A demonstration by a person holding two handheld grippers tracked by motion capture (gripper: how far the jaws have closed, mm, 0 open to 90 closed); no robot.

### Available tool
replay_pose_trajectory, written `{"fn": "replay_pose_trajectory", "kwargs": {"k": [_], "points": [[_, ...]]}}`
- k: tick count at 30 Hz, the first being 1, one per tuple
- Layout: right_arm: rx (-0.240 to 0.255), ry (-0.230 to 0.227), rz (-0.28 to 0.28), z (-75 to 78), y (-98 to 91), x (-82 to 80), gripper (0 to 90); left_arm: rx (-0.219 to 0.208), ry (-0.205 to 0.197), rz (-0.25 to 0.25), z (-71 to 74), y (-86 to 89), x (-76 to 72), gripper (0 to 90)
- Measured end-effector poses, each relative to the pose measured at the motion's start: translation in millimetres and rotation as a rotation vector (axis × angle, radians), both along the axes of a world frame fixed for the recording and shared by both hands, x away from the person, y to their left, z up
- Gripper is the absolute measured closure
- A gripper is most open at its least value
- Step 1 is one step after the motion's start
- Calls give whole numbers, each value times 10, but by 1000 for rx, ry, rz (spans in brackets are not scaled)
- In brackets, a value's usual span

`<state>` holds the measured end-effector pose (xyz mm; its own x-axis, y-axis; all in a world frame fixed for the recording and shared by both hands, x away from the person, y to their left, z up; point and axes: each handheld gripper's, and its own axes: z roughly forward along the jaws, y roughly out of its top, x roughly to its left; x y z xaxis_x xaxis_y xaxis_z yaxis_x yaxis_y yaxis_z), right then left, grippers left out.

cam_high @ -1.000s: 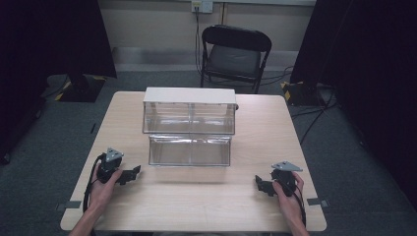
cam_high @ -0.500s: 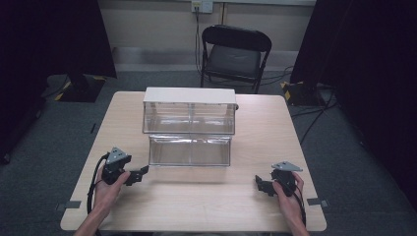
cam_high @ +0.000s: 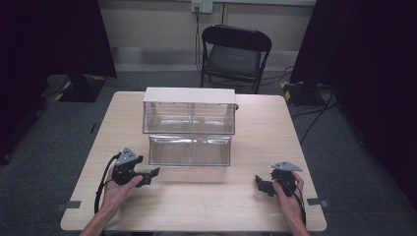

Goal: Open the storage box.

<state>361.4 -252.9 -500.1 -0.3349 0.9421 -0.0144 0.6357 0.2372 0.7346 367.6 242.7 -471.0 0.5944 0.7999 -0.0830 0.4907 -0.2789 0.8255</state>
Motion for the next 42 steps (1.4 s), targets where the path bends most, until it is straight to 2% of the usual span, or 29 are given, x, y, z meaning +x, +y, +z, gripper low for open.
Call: {"fn": "replay_pose_trajectory", "kwargs": {"k": [11, 14, 17, 20, 26, 28, 31, 42], "points": [[0, 0, 0, 0, 0, 0, 123, -3, -16, -30, 11, -107, 38, 162], [0, 0, 0, 0, 0, 0, 124, -22, -17, -35, 13, -142, 49, 162], [0, 1, -1, 0, 0, -1, 123, -9, -22, -43, 3, -166, 56, 161], [0, 0, 0, 0, 0, 0, 123, -17, -27, -41, -1, -186, 60, 159], [0, 0, 1, 0, 0, 1, 122, -7, -21, -45, -15, -203, 75, 169], [0, 0, 1, 0, 0, 1, 122, -5, -30, -44, -9, -204, 71, 164], [0, 0, 1, 0, 0, 1, 122, -22, -38, -42, 5, -208, 63, 156], [0, 0, 0, 0, 1, 1, 122, -21, -49, -50, 29, -196, 38, 153]]}}
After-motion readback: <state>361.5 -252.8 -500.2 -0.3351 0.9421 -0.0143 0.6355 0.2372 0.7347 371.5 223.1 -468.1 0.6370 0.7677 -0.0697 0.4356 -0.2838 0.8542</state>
